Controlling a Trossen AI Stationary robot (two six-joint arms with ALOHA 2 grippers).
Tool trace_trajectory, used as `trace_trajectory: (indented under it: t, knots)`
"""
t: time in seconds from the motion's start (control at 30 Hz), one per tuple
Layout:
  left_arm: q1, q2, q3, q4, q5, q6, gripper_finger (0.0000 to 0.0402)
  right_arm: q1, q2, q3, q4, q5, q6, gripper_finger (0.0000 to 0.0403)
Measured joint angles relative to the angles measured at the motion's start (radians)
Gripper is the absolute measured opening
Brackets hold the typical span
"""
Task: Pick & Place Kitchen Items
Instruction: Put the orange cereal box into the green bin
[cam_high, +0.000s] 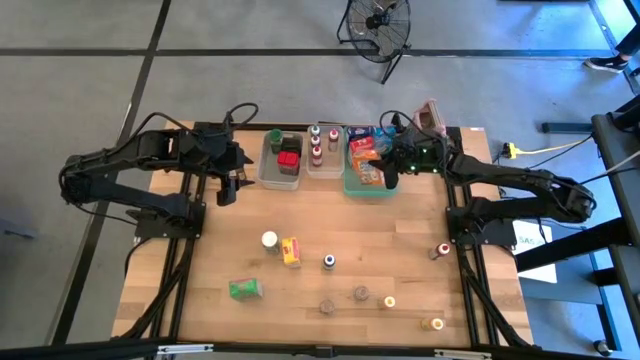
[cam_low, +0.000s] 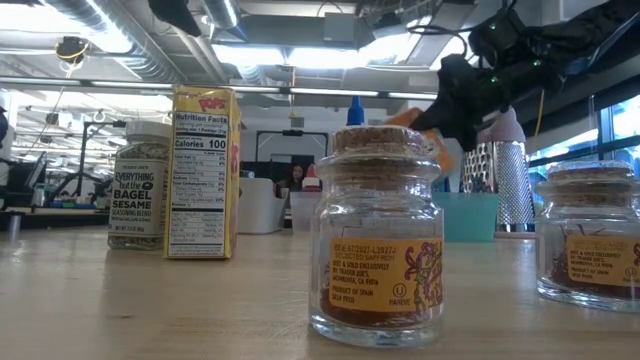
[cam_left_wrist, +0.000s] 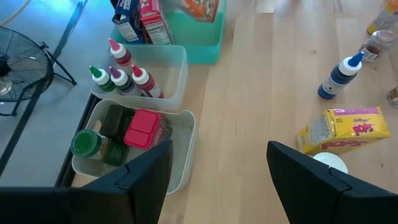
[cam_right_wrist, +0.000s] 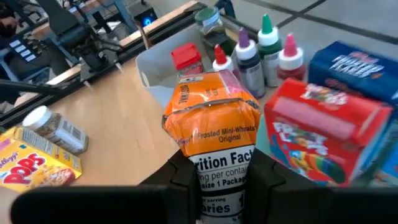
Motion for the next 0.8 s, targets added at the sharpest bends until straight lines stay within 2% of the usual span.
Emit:
trace_trajectory:
  t: [0.2,0.37,0.53,0.8]
  knots:
    - [0.000,0.000,0.000,0.000,0.009,-0.019,0.0255,0.018,0.088,0.000,0.110,-0.001,0.004,0.0078]
    - [-0.001,0.000,0.000,0.000,0.061,-0.026,0.0255,0.018,0.131,0.000,0.118,-0.005,-0.022,0.0078]
    - [-0.001,0.000,0.000,0.000,0.068,-0.026,0.0255,0.018,0.176,0.000,0.156,-0.004,-0.045,0.0078]
    - [-0.001,0.000,0.000,0.000,0.068,-0.018,0.0255,0.019,0.236,0.000,0.205,0.053,-0.045,0.0078]
